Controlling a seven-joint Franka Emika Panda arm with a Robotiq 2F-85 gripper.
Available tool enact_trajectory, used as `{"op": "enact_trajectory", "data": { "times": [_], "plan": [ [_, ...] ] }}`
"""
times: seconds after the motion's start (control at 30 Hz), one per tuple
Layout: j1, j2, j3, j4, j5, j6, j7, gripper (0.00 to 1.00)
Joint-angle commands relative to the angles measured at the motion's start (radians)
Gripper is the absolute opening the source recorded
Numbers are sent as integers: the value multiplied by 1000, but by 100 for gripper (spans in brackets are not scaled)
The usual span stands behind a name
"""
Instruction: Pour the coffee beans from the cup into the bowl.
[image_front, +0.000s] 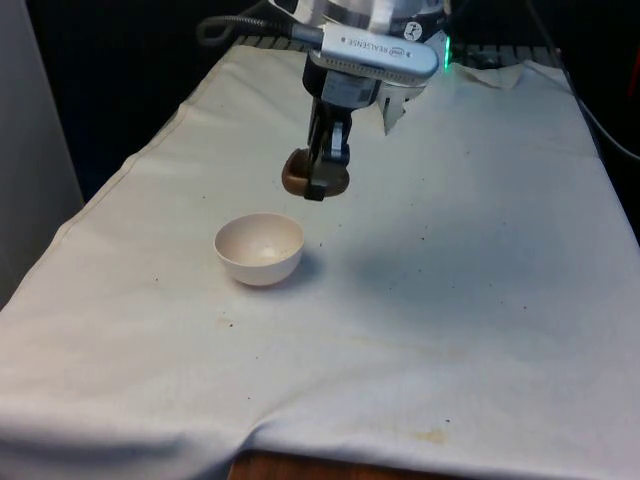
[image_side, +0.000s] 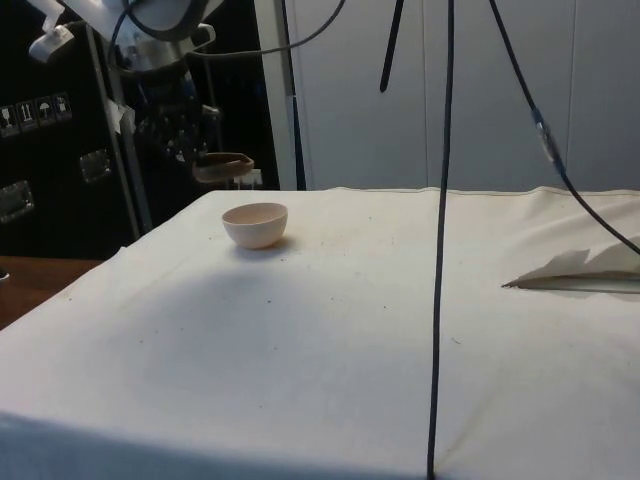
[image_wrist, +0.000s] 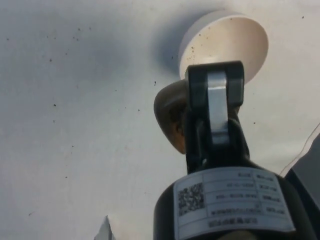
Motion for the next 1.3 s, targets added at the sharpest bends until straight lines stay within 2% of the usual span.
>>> {"op": "enact_trajectory", "data": {
  "times": [0.0,0.03,0.13,0.27,0.3,0.33,0.37,0.57,0.6,0.63,0.8,0.83,0.87,0.97,1.13,1.17,1.2,1.27],
  "plan": [
    [-1,-5,0,-6,0,1,-4,0],
    [-8,-19,5,-25,5,23,-19,0],
    [-11,-29,3,-38,5,27,-31,0],
    [-13,-40,0,-54,6,34,-48,0],
    [-6,-32,-7,-42,0,10,-39,0],
    [-14,-44,-3,-61,7,39,-57,0],
    [-15,-45,-5,-63,7,43,-62,0],
    [-23,-47,-12,-71,7,68,-101,0],
    [-15,-39,-19,-60,0,45,-88,0],
    [-23,-47,-13,-71,7,72,-108,0],
    [-29,-45,-19,-73,9,92,-148,0],
    [-21,-39,-26,-63,1,69,-136,0],
    [-30,-45,-19,-73,9,95,-155,0],
    [-34,-44,-21,-74,8,107,-181,0],
    [-38,-44,-22,-77,9,120,-212,0],
    [-31,-39,-29,-68,1,101,-201,0],
    [-38,-44,-22,-78,9,122,-217,0],
    [-38,-45,-23,-79,9,124,-229,0]
  ]
}}
